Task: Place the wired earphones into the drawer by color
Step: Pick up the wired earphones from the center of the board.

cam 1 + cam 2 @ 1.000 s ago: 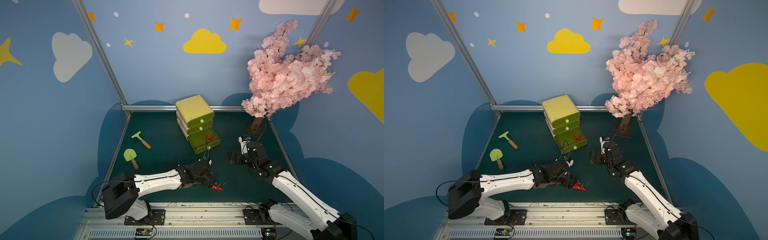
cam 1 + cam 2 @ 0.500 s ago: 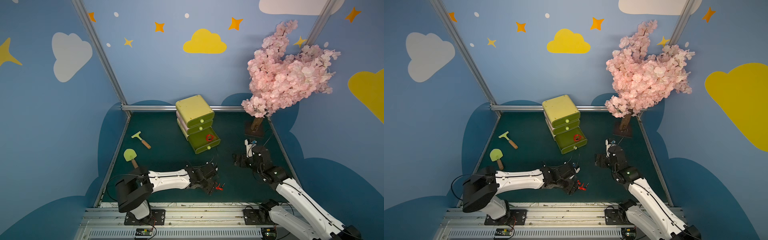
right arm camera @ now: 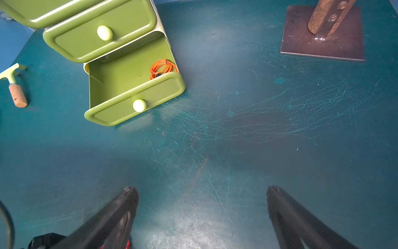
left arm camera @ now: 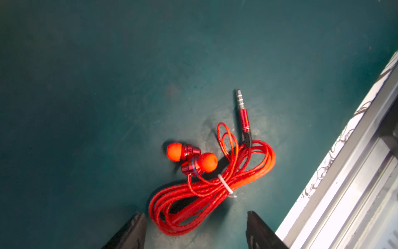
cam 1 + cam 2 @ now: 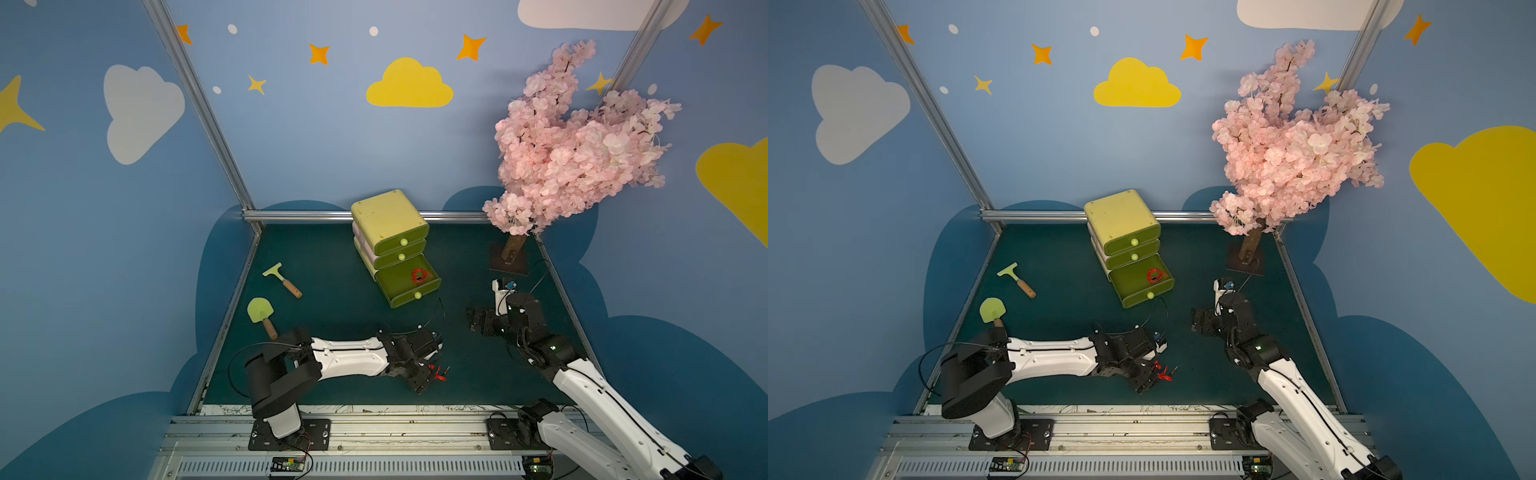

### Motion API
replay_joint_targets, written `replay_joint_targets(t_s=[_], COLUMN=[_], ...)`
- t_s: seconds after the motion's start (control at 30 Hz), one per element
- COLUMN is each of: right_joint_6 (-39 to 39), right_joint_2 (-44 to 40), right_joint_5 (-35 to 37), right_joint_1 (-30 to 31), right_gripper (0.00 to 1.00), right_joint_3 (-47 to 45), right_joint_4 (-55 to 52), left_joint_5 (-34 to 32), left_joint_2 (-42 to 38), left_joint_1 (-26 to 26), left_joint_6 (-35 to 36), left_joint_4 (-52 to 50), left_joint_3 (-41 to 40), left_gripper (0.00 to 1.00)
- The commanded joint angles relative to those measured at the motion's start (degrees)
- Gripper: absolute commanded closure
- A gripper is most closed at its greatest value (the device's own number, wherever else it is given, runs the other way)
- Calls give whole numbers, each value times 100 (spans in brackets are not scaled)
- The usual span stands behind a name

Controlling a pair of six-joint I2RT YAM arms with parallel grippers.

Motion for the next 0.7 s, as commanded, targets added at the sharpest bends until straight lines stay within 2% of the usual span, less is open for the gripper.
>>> replay_joint_targets(t_s=[0.0,0.2,0.3,0.67], right_joint_6=[39,56,39,34], right_joint_2=[-85,-95,-94,-155], right_joint_5=[-50,-79,-129,-166], right_joint_1=[-45,-65,-84,-136], right_gripper=[1,2,1,2], right_joint_3=[-37,-46,-46,-82], right_joint_4=[-33,-23,-12,-19], left_joint_5=[94,-35,-112,-642], left_joint_2=[139,276,357,539], left_joint_1=[-6,-57,-83,-257], left_joint_6=[179,223,221,48], left_joint_4=[-65,-138,-205,-468], left_joint_3=[130,230,300,430], left_gripper=[26,28,32,60])
